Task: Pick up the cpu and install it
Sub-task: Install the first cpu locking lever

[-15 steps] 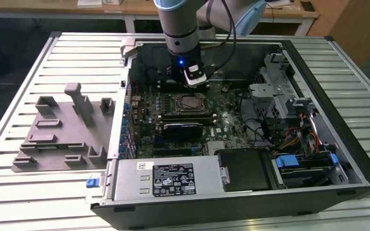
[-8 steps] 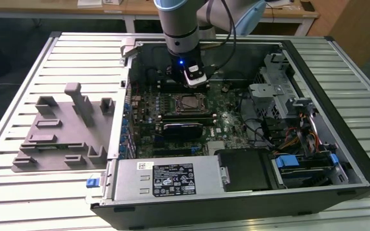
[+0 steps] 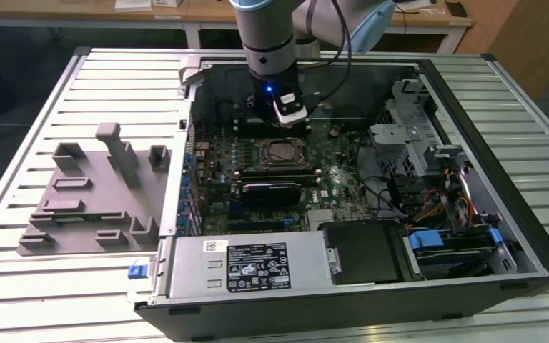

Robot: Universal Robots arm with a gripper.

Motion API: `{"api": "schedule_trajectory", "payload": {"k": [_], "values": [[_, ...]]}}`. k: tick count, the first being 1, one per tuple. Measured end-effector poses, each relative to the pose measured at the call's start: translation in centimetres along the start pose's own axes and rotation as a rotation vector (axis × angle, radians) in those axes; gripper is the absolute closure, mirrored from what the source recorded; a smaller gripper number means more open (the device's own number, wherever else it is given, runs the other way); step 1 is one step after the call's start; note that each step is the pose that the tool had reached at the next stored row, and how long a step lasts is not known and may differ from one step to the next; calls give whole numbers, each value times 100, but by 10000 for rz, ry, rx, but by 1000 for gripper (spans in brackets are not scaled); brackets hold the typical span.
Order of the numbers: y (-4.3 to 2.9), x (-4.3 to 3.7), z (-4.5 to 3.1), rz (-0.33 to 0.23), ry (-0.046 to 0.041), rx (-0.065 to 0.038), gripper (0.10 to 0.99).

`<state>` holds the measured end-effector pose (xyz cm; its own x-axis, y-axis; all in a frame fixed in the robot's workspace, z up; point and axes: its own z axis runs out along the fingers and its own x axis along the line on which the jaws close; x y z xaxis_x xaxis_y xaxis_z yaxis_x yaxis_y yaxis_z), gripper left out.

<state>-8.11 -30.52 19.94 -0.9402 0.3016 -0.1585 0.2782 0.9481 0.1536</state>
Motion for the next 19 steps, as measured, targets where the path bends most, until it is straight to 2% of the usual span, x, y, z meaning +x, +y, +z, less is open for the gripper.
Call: {"api": "schedule_trajectory", "payload": {"k": [6,7,11,13,16,19], "values": [[0,-1,-4,-1,0,4,980],[1,-1,-3,-6,0,32,980],[2,-9,2,-72,-25,420,980],[4,-17,6,-99,-3,596,980],[6,-32,10,-108,93,736,980],[-13,-56,10,-104,207,790,980]]}}
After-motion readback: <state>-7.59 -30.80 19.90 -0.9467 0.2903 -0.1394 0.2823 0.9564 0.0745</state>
